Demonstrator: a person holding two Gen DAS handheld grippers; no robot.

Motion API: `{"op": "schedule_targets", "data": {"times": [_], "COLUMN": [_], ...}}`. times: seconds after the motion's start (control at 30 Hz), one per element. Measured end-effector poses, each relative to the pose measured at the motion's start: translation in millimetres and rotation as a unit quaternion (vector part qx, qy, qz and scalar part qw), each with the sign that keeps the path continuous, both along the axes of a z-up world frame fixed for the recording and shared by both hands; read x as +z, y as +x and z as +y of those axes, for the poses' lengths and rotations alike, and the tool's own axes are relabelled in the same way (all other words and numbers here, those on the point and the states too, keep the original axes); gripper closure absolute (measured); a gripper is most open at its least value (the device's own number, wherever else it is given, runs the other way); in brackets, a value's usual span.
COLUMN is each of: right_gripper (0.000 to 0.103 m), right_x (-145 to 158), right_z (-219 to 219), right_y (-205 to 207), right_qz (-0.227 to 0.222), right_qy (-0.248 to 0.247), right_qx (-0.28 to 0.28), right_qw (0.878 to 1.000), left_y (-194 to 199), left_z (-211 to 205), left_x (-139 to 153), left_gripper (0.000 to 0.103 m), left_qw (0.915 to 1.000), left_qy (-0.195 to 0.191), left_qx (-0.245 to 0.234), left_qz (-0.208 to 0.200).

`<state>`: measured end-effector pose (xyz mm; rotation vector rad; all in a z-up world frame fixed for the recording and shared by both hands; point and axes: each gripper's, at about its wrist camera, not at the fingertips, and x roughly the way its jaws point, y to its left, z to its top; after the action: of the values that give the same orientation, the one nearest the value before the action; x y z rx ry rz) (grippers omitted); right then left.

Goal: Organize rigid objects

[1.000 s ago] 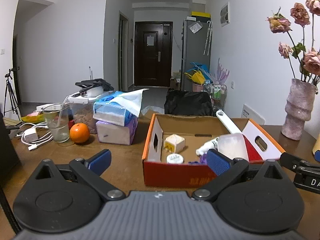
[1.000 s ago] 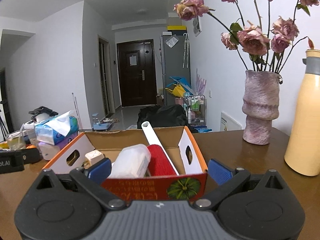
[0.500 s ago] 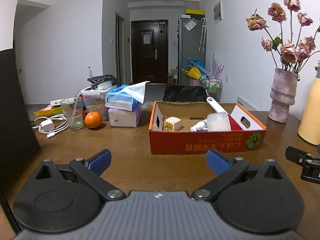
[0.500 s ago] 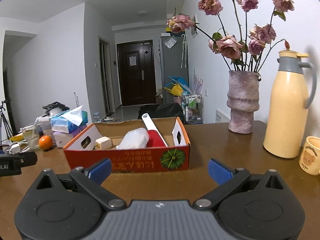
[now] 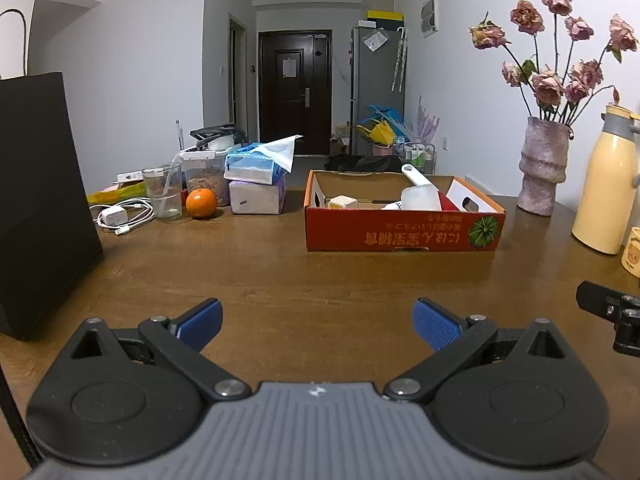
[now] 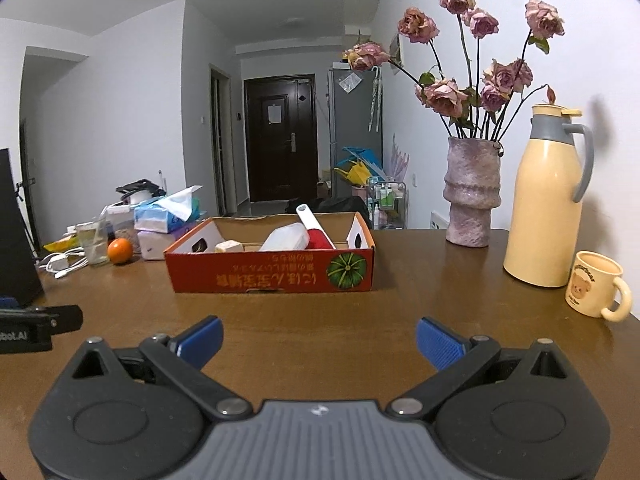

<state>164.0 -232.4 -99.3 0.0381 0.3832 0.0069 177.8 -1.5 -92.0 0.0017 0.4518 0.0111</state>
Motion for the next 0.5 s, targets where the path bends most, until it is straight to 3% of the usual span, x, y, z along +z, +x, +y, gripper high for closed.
{"op": "schedule_targets", "data": {"times": [0.5], "right_gripper": [0.000], "right_x": [1.9], "right_z": [7.6], "right_y": [-38.0], "right_qz": [-0.006], "right_qy": [-0.005], "right_qx": [0.009], "right_qw": [1.000], "left_y": [-32.4], "left_z": [-0.8], "left_x": [3.8], "left_gripper": [0.000], "left_qw": [0.9999], "left_qy": [-0.003], "left_qx": [-0.005], "left_qz": [-0.012]}}
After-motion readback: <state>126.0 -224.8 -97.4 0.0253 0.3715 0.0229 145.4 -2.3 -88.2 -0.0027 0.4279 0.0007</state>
